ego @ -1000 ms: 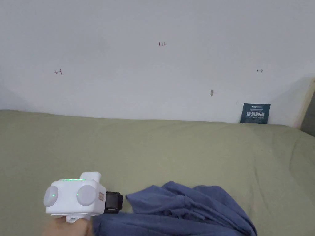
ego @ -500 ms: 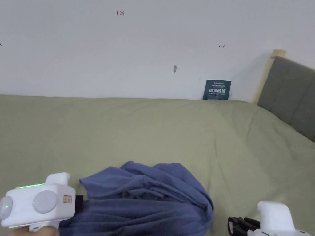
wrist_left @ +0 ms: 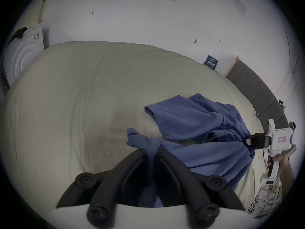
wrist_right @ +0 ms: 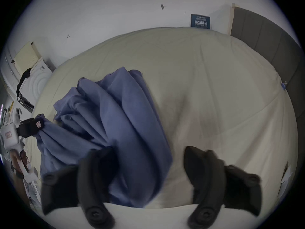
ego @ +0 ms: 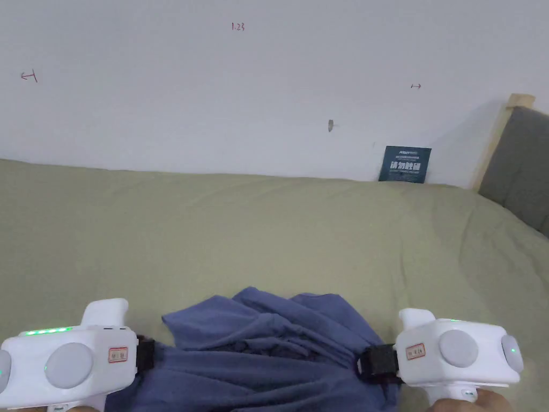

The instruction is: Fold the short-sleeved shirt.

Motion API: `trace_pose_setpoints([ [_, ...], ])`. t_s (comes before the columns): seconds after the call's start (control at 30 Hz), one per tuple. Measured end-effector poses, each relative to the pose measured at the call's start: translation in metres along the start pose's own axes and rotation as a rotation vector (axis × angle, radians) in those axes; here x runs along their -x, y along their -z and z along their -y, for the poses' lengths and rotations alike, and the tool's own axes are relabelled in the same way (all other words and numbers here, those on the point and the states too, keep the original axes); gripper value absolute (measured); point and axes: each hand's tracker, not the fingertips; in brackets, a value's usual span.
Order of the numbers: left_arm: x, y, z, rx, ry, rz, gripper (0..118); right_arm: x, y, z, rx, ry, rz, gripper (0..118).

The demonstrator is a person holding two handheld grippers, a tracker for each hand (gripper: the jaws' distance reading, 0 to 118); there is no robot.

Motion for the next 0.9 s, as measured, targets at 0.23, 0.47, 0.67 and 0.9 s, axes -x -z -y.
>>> trace_pose_setpoints([
  [0.23,0.015,-0.010,-0.008,-0.066,-0.040,0.055,6,0.027,-0.028,0.007,-0.127,-0.037,-0.063,9],
  [0.47,0.014,-0.034,-0.030,-0.140,-0.055,0.082,6,0.036,-0.059,-0.008,-0.311,0.025,-0.155,9],
  [0.67,0.011,-0.063,-0.062,-0.231,-0.042,0.100,6,0.058,-0.066,-0.036,-0.366,0.089,-0.213,9],
  [0.9,0.014,-0.100,-0.147,-0.366,0.003,0.053,6,0.103,-0.069,-0.113,-0.486,0.062,-0.225,9],
])
